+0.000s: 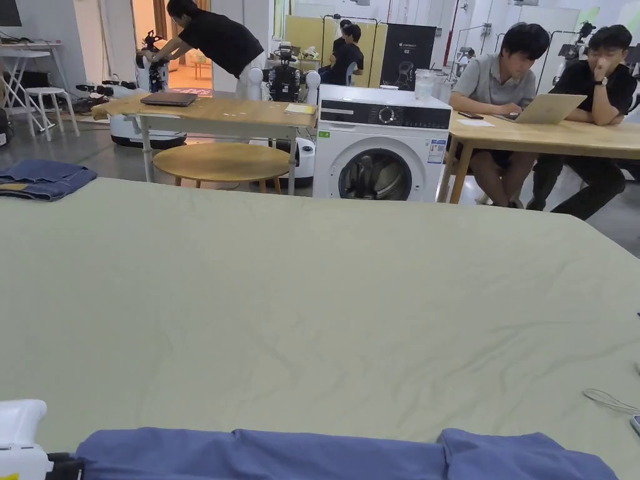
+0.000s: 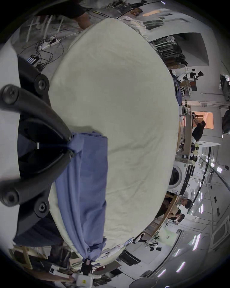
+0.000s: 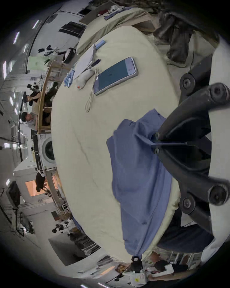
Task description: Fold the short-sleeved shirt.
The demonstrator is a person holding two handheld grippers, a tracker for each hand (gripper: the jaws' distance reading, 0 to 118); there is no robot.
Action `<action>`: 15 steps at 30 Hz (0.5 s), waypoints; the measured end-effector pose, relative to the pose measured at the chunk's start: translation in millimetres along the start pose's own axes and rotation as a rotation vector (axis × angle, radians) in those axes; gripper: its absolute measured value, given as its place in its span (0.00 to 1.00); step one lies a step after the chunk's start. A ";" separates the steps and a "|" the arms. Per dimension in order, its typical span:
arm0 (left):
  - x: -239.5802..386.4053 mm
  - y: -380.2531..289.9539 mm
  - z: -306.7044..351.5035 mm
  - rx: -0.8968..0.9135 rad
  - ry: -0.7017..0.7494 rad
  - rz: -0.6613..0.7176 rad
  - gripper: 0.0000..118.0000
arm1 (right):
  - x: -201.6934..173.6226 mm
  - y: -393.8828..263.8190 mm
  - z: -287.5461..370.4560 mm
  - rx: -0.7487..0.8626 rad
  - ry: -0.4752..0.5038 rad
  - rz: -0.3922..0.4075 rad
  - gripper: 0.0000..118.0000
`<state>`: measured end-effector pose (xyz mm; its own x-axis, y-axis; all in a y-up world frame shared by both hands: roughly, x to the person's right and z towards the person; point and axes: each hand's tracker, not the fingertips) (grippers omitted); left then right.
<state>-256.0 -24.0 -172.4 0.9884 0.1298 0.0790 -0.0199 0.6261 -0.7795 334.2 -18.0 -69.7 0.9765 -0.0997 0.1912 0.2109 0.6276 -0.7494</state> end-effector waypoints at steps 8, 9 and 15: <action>8.1 3.0 28.3 0.148 0.026 -0.062 0.81 | -5.5 11.0 15.4 0.173 -0.116 0.081 0.75; 11.6 11.9 38.2 0.215 -0.001 -0.052 0.81 | -14.5 17.6 25.3 0.243 -0.108 0.071 0.75; 61.4 73.9 77.6 0.515 -0.161 -0.043 0.81 | -83.2 70.4 59.8 0.655 -0.031 -0.007 0.75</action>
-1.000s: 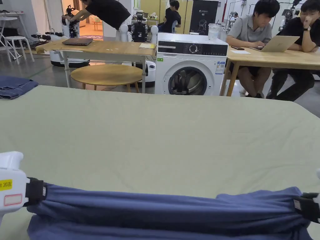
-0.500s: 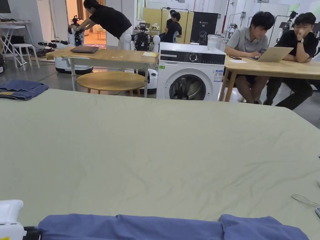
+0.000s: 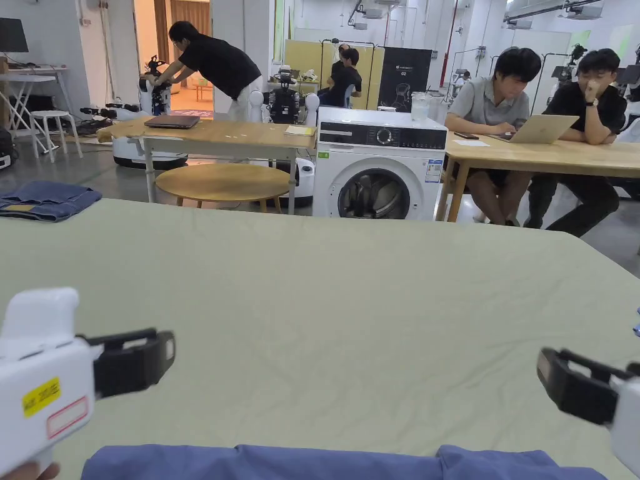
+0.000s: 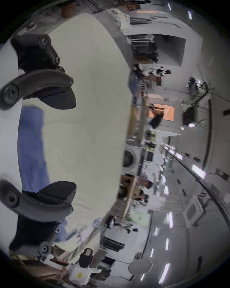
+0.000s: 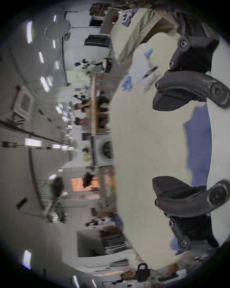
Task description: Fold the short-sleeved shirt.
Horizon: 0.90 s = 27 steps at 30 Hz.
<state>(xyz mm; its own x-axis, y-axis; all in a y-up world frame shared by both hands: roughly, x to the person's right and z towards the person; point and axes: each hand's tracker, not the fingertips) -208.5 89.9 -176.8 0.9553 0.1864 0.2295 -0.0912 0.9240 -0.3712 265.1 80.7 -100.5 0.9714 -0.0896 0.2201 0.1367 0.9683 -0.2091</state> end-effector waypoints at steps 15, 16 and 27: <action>30.3 -12.8 -24.6 0.126 0.015 -0.126 0.00 | -133.7 -19.1 -21.6 0.155 0.089 0.101 0.00; 18.1 -13.9 -26.8 0.102 -0.005 -0.078 0.00 | -135.7 -18.8 -21.9 0.156 0.083 0.116 0.00; -192.0 -71.2 -58.8 -0.495 -0.287 0.613 0.22 | -151.4 -29.0 -35.7 0.094 0.115 0.168 0.00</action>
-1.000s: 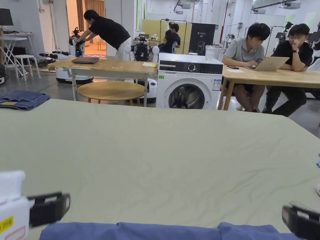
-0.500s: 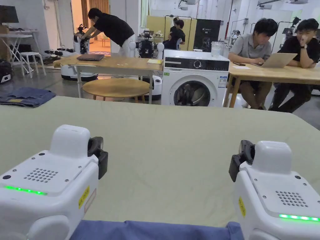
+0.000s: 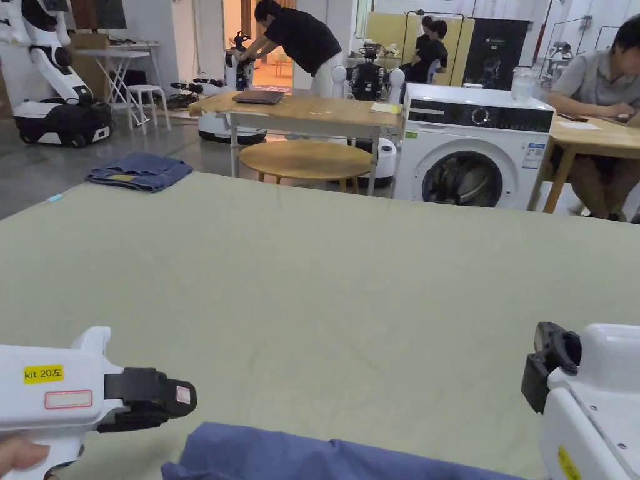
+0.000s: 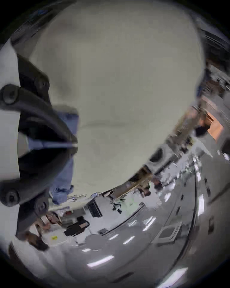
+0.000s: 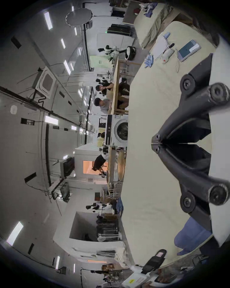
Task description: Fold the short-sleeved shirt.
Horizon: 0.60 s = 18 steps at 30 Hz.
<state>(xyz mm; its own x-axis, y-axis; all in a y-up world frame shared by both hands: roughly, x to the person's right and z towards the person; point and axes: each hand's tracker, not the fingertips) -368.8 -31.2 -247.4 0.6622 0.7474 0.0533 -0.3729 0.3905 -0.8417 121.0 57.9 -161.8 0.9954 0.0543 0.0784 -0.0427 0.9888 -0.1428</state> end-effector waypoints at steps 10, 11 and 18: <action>-37.3 -25.3 -60.5 -0.205 -0.232 0.231 0.86 | -9.3 -4.3 -12.7 -0.061 0.021 -0.026 0.00; -32.6 -25.1 -68.3 -0.216 -0.259 0.219 0.86 | -9.4 -7.7 -11.4 -0.063 0.023 -0.028 0.00; -26.4 -30.1 -107.7 -0.221 -0.098 0.235 0.07 | -5.9 -5.3 -6.2 -0.068 0.009 -0.037 0.00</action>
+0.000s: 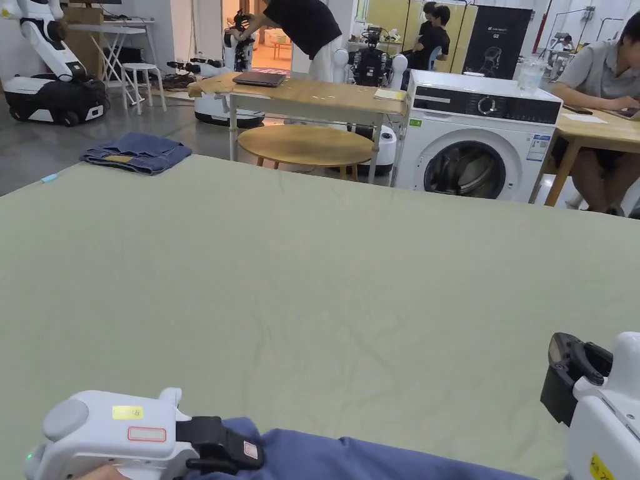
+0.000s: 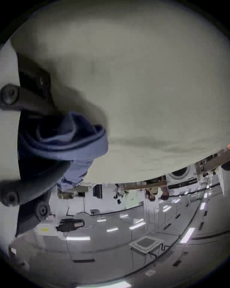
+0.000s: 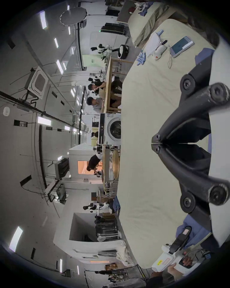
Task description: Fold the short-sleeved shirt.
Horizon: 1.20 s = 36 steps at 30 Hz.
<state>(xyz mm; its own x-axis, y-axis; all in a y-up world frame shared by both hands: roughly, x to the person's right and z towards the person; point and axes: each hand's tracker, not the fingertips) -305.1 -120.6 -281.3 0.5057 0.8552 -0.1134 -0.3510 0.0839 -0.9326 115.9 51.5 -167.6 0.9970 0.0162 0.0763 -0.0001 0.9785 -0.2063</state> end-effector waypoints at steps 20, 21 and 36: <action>48.4 -1.7 133.7 0.282 0.120 -0.071 0.05 | 6.0 3.4 3.7 0.030 0.030 -0.090 0.00; 65.6 -5.1 123.8 0.264 0.100 -0.121 0.05 | 6.3 2.3 4.4 0.031 0.030 -0.087 0.00; 145.5 -65.5 -84.0 0.029 0.133 -0.444 0.49 | 28.3 -14.9 14.0 -0.021 0.005 -0.106 0.00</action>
<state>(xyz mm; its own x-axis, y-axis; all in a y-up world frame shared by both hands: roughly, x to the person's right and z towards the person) -142.3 -44.6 -265.5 0.7082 0.6603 0.2499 -0.0987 0.4430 -0.8911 143.0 40.3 -148.6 0.9917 -0.0880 0.0937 0.1066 0.9702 -0.2177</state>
